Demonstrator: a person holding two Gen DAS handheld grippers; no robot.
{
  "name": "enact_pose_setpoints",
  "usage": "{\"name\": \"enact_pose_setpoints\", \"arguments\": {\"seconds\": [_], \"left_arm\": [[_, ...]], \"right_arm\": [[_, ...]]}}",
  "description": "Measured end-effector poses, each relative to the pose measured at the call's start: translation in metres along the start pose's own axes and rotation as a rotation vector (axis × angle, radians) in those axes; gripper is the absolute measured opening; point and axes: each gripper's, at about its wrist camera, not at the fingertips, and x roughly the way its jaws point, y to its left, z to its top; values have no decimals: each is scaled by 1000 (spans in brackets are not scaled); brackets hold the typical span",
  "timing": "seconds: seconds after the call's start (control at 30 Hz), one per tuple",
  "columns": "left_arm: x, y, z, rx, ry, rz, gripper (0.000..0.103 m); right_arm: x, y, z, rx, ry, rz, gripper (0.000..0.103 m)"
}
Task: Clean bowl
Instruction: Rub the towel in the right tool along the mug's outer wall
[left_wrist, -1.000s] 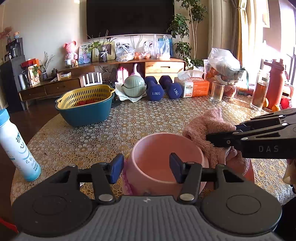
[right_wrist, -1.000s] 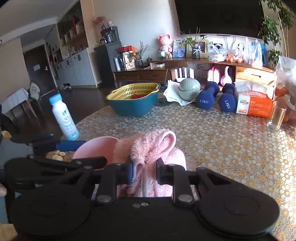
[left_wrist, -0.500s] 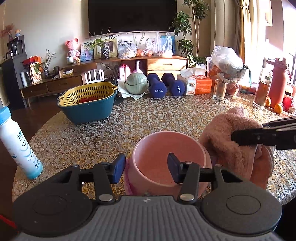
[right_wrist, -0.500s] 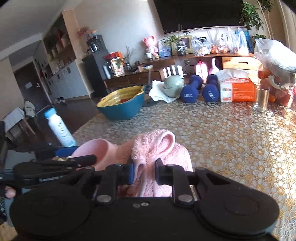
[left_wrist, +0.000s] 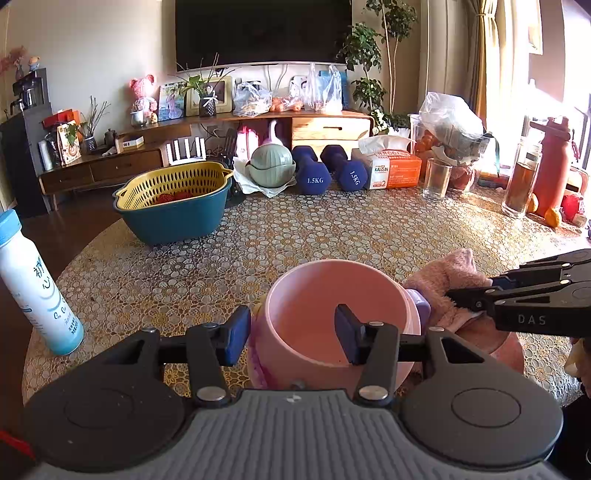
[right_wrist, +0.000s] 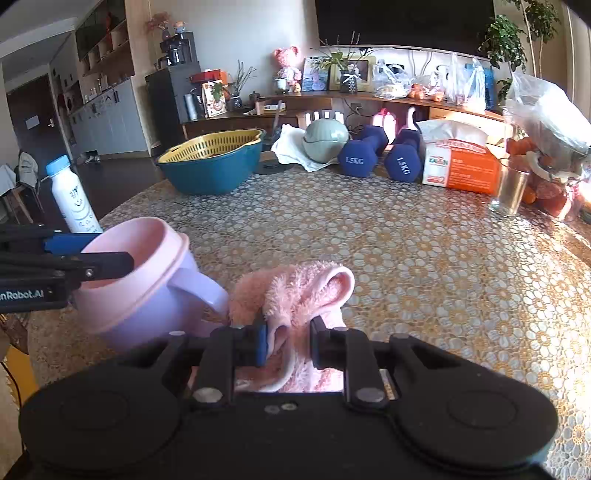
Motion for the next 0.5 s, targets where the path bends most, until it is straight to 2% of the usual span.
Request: {"name": "enact_pose_setpoints", "arguments": {"seconds": [0.13,0.23,0.4,0.5], "left_arm": [[1,-1,1,1,-1,1,49],[2,-1,0,3,1,3,49],[1,-3,1,14,4,10,48],[1,0,1,6,5,-1,48]], "right_arm": [[-24,-15,-1,54,-32,-16,20],[-44,-16,-2,107,-33,97,20],[-47,14,6,92,-37,240,20],[-35,32,8,35,-14,206,20]]}}
